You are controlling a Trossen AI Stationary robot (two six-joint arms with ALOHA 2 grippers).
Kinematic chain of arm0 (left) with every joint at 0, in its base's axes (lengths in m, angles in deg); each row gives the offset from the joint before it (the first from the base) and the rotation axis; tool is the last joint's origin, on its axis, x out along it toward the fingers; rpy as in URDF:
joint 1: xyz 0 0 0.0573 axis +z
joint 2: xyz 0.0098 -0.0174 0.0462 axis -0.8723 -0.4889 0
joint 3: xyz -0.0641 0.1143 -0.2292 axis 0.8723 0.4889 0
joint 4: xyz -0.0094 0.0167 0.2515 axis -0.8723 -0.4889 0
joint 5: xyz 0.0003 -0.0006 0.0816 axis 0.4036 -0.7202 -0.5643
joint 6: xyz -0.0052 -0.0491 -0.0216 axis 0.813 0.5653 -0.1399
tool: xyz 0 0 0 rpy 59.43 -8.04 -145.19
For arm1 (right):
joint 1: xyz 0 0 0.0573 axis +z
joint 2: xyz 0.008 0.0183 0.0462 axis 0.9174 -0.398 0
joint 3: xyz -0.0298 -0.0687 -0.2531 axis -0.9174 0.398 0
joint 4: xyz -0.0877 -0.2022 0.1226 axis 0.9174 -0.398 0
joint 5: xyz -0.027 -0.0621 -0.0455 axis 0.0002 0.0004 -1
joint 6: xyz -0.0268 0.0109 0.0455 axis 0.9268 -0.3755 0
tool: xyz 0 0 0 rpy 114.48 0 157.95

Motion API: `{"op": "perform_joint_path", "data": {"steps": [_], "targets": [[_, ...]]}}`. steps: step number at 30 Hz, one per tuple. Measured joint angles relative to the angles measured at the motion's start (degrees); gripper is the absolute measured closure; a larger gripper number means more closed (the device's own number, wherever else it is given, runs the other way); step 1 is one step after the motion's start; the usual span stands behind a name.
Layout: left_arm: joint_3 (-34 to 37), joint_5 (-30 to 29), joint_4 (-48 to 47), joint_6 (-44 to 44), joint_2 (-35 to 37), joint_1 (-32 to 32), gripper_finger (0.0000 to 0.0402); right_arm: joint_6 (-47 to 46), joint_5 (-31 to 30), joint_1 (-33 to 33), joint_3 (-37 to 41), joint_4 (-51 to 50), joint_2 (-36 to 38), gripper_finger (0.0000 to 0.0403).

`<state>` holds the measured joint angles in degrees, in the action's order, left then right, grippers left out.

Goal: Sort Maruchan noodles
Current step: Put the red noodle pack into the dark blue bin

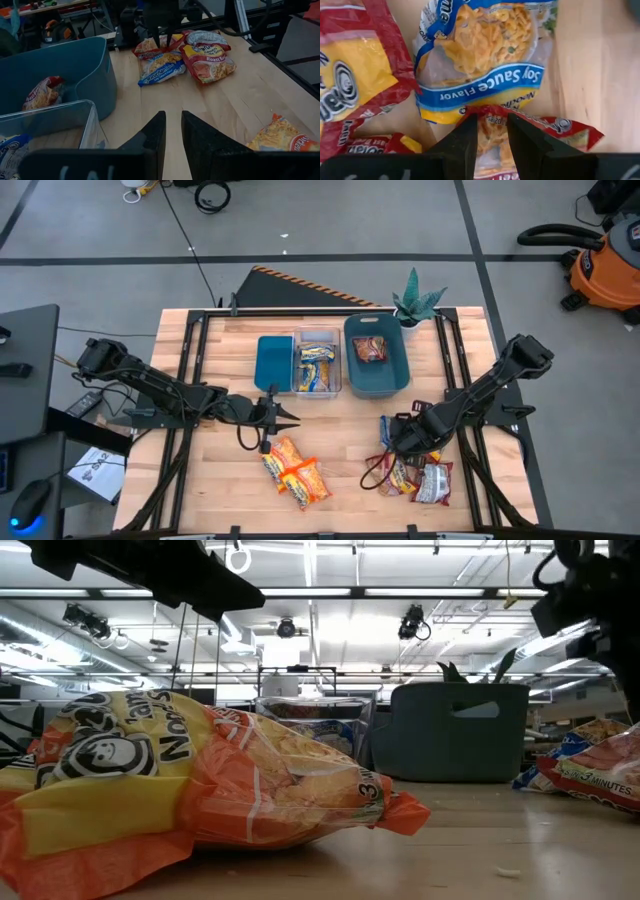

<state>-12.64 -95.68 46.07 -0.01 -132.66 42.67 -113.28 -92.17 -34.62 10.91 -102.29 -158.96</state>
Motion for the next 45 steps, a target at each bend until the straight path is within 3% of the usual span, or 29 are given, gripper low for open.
{"op": "perform_joint_path", "data": {"steps": [4, 10, 14, 19, 24, 29, 37, 41, 45], "targets": [[0.0, 0.0, 0.0, 0.04, 0.0, 0.0, 0.0335, 1.27, 0.62, 0.0, 1.59, 1.31, 0.0, 0.0309], [0.0, 0.0, -0.02, 0.83, 0.0, 0.0, 0.0335, 2.87, 0.46, -0.07, 1.8, 3.16, 0.0, 0.0388], [0.0, 0.0, -0.04, 2.03, 0.0, 0.0, 0.0335, 3.02, 0.71, -0.21, 0.88, 1.49, 0.01, 0.039], [0.0, 0.0, -0.02, 2.03, 0.0, 0.0, 0.0335, 3.87, -0.77, -1.02, -5.89, -9.45, 0.48, 0.0396], [0.0, 0.0, 0.15, 1.99, 0.0, 0.0, 0.0335, 4.76, -7.16, -1.94, -14.66, -19.08, 0.57, 0.0395], [0.0, 0.0, 0.33, 1.97, 0.0, 0.0, 0.0335, 6.71, -13.35, -2.78, -23.81, -22.1, 1.01, 0.0396], [0.0, 0.0, 0.5, 1.97, 0.0, 0.0, 0.0335, 19.94, -22.55, -6.01, -37.6, -22.05, 1.55, 0.0396], [0.02, 0.0, 1.24, 0.77, 0.0, 0.0, 0.0335, 30.92, -26.82, -10.5, -41.87, -20.55, 1.57, 0.0396], [0.02, 0.0, 1.27, 0.52, 0.0, 0.0, 0.0335, 42.17, -27.29, -17.11, -44.42, -17.09, 1.57, 0.0396]]}}
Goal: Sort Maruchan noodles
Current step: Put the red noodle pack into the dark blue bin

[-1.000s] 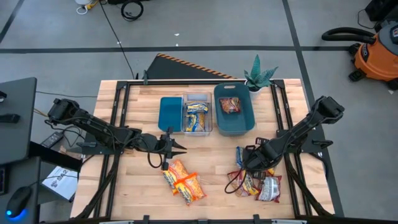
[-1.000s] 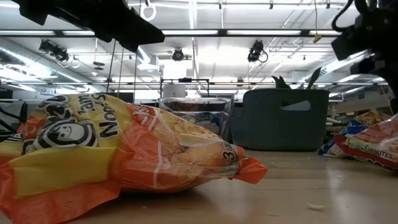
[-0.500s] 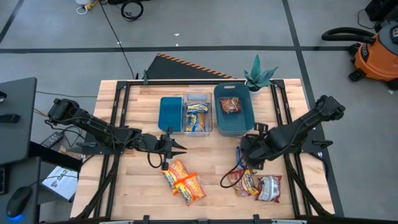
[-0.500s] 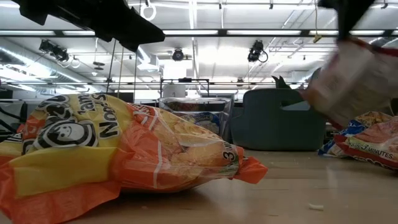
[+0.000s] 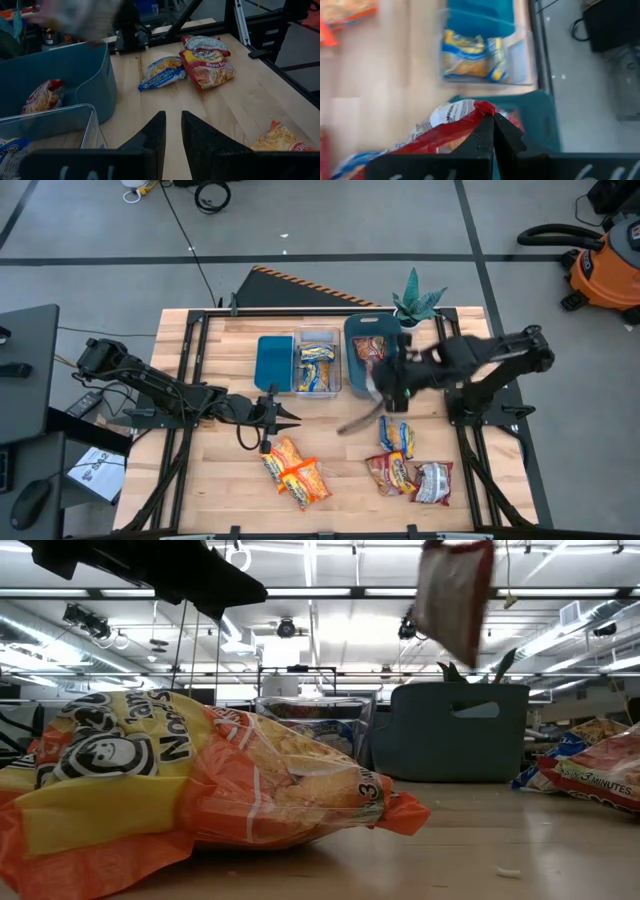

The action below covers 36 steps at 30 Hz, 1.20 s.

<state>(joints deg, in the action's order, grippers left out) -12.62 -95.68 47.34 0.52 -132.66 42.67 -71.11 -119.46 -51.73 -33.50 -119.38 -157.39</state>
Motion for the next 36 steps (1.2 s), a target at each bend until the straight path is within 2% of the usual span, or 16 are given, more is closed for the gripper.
{"op": "perform_joint_path", "data": {"steps": [3, 10, 12, 18, 23, 28, 32, 36], "targets": [[0.0, 0.0, 0.0, -0.02, 0.0, 0.0, 0.0335, 6.38, 1.68, -5.94, -0.14, 1.6, -0.01, 0.0396], [0.0, 0.0, -0.09, 0.02, 0.0, 0.0, 0.0335, 13.45, 9.2, -17.98, 0.55, 1.82, -0.35, 0.0396], [-0.01, 0.0, -0.11, 0.26, 0.0, 0.0, 0.0335, 15.98, 9.43, -20.78, 0.95, 1.28, -0.37, 0.0396], [0.0, 0.0, -0.15, 0.38, 0.0, 0.0, 0.0335, 27.44, 9.9, -31.83, 4.55, 5.87, -0.38, 0.0396], [0.0, 0.0, -0.38, 0.46, 0.0, -0.02, 0.0335, 31.2, 16.19, -40.43, 9.23, 11.54, -0.35, 0.0395], [0.0, 0.0, -1.11, 0.5, 0.0, -0.02, 0.0335, 31.16, 25.98, -43.04, 19.16, 19.6, -0.33, 0.0395], [0.0, 0.0, -1.33, 0.54, 0.0, -0.02, 0.0335, 30.87, 26.69, -42.27, 28.52, 28.17, -0.35, 0.0395], [-0.02, 0.0, -1.31, 0.57, 0.0, -0.02, 0.0335, 27.26, 26.45, -41.05, 33.21, 31.17, -0.35, 0.0388]]}}
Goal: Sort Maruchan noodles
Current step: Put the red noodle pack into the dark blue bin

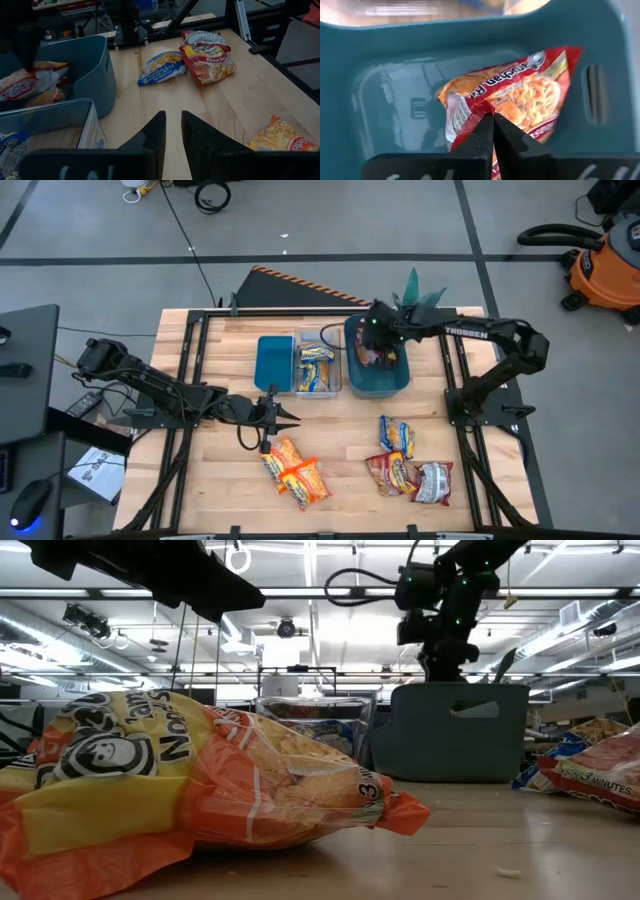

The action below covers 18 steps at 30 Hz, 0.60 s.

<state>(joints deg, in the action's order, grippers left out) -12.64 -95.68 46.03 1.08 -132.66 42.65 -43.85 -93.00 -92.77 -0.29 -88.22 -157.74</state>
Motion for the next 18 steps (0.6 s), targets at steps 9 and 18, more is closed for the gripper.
{"op": "perform_joint_path", "data": {"steps": [9, 18], "targets": [[0.02, 0.0, 0.05, -0.35, 0.0, 0.0, 0.0335, -12.17, 8.59, 2.99, -4.34, -5.64, -0.04, 0.0318], [0.02, 0.0, -0.2, 0.61, 0.0, 0.0, 0.0335, -24.87, 10.01, 17.25, -9.23, -7.94, 0.02, 0.0269]]}}
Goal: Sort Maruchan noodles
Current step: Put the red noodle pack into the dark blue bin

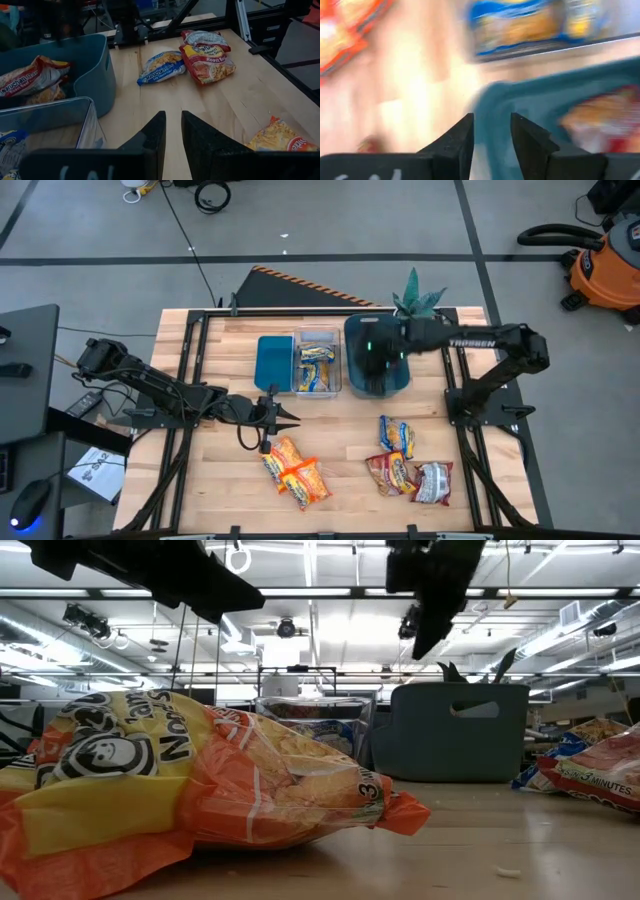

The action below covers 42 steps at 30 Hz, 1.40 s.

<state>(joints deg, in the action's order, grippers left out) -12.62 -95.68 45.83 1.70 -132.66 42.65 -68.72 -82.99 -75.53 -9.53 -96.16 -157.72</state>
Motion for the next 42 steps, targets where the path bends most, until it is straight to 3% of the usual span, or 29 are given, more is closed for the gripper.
{"op": "perform_joint_path", "data": {"steps": [9, 15, 24, 31, 42], "targets": [[0.0, 0.0, -0.08, 0.42, 0.0, 0.02, 0.0335, -17.13, -8.54, 20.54, 1.39, -0.71, -0.02, 0.0266], [0.0, 0.0, 2.39, -1.37, 0.0, 0.02, 0.0335, -29.87, -13.65, 30.8, 3.75, -0.76, -0.02, 0.0266], [0.0, 0.0, 7.15, -6.1, 0.02, 0.59, 0.0335, -50.35, -9.85, 40.16, 9.65, -1.59, -0.04, 0.0266], [0.0, -0.01, 11.7, -10.63, 0.02, 3.82, 0.0335, -50.86, -13.96, 45.96, 9.65, -2.94, -2.88, 0.0266], [0.0, 0.0, 12.88, -8.68, 0.02, 8.3, 0.0335, -45.79, -10.2, 47.53, 9.67, -3.41, -12.6, 0.0278]]}}
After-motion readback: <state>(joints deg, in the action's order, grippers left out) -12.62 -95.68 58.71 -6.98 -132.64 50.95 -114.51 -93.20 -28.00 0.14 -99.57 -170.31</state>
